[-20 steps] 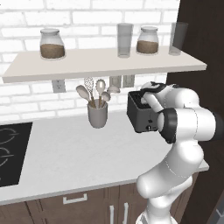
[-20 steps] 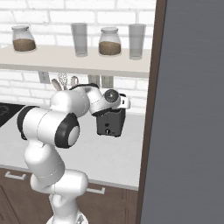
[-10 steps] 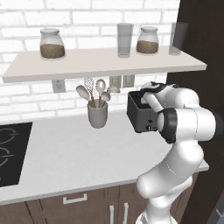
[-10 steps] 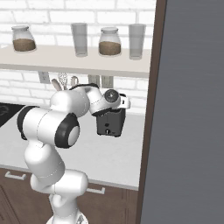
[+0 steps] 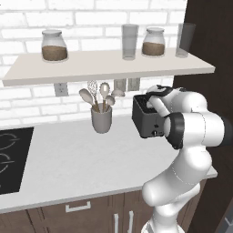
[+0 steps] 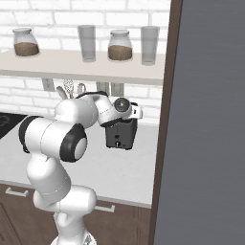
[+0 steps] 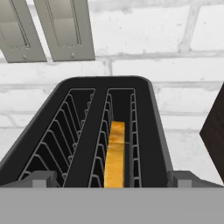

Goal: Start the toaster. Once the lever pops up, take the bread to the plate on the dining counter.

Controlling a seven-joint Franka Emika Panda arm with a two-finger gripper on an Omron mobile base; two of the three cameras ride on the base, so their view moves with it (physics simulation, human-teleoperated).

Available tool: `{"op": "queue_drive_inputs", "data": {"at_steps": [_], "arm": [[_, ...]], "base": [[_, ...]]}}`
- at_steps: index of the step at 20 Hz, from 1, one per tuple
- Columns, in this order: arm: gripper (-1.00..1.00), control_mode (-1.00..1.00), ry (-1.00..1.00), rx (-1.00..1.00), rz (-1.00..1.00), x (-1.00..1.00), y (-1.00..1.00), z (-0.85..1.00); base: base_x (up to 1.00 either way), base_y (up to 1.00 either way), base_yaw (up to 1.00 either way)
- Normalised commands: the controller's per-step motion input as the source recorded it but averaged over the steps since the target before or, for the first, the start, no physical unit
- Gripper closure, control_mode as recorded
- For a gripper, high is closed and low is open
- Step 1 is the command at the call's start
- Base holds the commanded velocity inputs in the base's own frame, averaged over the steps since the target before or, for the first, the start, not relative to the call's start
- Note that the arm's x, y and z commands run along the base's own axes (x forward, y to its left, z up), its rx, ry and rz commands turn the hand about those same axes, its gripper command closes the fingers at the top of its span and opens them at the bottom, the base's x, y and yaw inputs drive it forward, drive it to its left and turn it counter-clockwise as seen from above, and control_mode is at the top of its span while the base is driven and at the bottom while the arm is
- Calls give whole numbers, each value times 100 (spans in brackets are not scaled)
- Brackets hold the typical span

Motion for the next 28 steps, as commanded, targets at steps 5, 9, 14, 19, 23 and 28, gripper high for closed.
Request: {"op": "queue_drive_inputs", "data": {"at_steps": [5,9,14,19,23,28], "arm": [[-100,-100,0,0,0,0,0,0],[-100,-100,0,0,0,0,0,0],[-100,-100,0,0,0,0,0,0],[-100,-100,0,0,0,0,0,0],[-100,-100,0,0,0,0,0,0],[-100,-100,0,0,0,0,0,0]], "base": [[0,0,0],[0,0,0],[0,0,0],[0,0,0],[0,0,0],[0,0,0]]}}
